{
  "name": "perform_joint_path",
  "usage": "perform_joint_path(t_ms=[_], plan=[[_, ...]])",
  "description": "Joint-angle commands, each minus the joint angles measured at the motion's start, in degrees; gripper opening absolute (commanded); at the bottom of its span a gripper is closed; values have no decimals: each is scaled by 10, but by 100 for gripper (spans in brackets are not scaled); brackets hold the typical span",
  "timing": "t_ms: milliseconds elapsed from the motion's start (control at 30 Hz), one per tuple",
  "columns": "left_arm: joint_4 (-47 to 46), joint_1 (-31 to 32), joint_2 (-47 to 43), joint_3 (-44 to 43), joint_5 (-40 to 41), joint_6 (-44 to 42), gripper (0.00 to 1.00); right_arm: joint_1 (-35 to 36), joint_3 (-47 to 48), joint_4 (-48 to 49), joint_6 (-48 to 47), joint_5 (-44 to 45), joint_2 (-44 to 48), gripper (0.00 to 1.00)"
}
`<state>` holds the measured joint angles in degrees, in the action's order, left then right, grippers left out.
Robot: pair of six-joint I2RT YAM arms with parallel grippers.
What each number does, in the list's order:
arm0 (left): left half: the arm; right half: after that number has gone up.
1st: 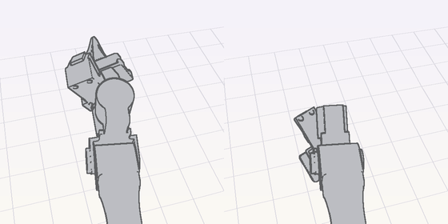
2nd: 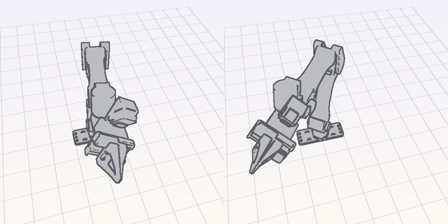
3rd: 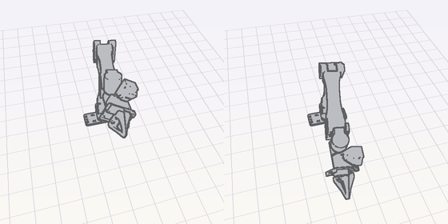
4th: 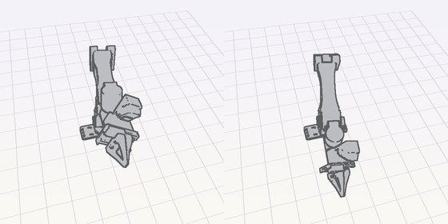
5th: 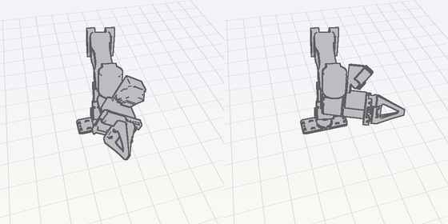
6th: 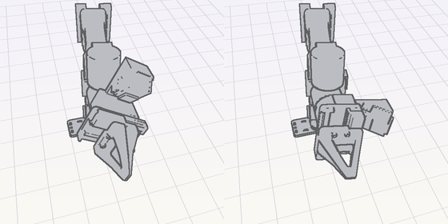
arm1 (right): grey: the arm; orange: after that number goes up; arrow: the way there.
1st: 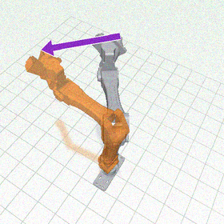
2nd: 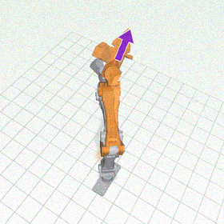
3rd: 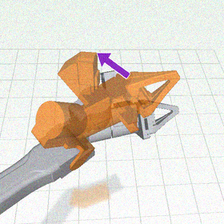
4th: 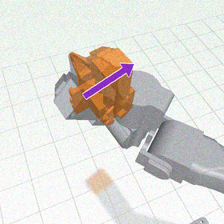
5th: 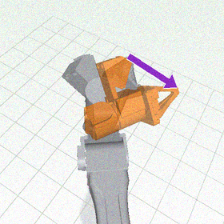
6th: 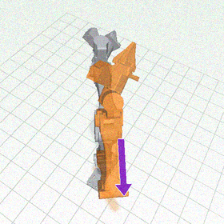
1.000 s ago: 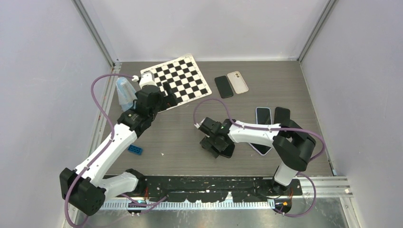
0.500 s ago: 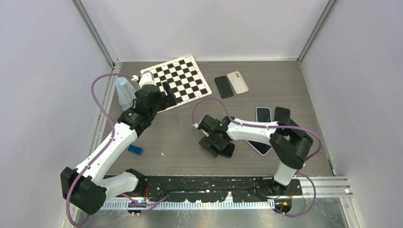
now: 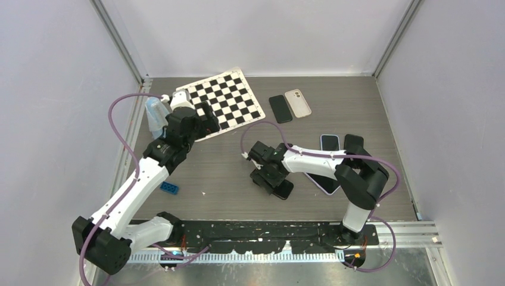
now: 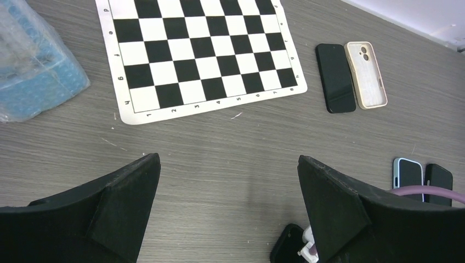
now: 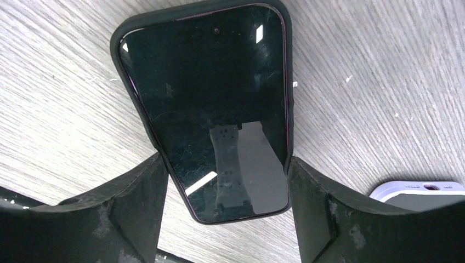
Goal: Take the phone out of the phone case
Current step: Pick up the phone at the center of the board.
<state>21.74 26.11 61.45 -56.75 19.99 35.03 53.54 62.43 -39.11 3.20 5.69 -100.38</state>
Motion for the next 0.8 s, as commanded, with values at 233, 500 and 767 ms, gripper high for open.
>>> perform_joint_path(t_ms=[233, 500, 767], plan=[[7, -9, -33, 9, 37, -2, 100, -8, 42, 101, 198, 71, -10, 62], [9, -12, -38, 26, 33, 4, 100, -14, 77, 48, 253, 129, -49, 96], [5, -13, -37, 38, 31, 6, 100, -29, -1, 48, 242, 61, -1, 100]])
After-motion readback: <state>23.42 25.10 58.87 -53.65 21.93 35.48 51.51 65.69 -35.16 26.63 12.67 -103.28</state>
